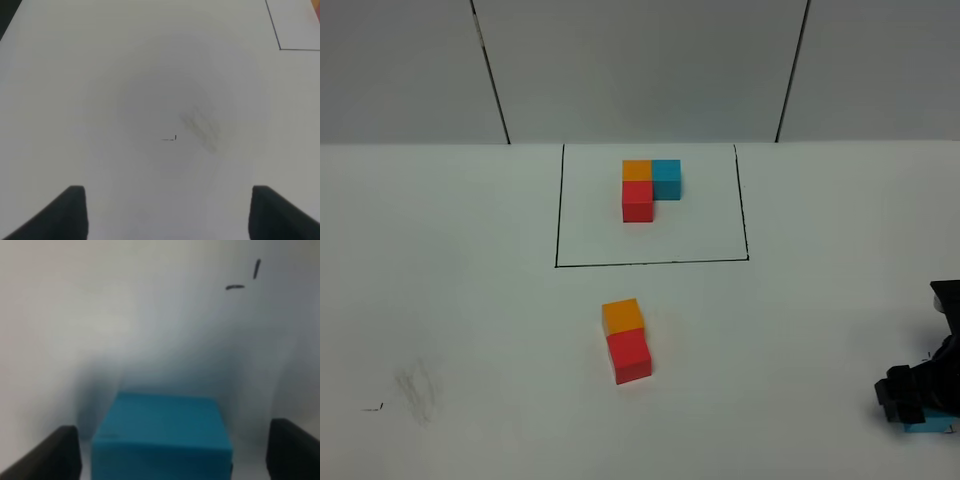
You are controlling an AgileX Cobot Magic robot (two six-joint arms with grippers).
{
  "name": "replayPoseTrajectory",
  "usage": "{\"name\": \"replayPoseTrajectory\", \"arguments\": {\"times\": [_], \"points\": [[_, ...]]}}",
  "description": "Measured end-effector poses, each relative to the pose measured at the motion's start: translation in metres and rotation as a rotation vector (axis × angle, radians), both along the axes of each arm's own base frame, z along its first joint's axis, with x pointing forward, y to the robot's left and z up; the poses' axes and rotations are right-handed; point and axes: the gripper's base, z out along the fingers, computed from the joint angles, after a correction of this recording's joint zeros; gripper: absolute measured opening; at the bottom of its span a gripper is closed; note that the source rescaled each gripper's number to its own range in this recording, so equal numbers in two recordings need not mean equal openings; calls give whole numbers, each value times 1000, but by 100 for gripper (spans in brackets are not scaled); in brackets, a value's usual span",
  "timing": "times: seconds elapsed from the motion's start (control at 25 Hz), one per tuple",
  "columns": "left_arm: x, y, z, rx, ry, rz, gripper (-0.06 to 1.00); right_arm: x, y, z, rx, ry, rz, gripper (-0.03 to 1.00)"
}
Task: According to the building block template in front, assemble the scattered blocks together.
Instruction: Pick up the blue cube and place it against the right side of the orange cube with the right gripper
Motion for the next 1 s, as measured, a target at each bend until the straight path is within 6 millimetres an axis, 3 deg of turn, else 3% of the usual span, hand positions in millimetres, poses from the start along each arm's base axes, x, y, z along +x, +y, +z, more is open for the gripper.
{"name": "replayPoseTrajectory", "arguments": {"times": [0.2, 0.36, 0.48, 1.0], "points": [[0, 0, 0, 0, 0, 0, 61, 1, 0, -1, -1, -8, -1, 52], [0, 0, 0, 0, 0, 0, 61, 2, 0, 0, -2, -18, -1, 28], [0, 0, 0, 0, 0, 0, 61, 2, 0, 0, 3, -19, -7, 3], [0, 0, 0, 0, 0, 0, 61, 2, 0, 0, -8, -20, 11, 1]]}}
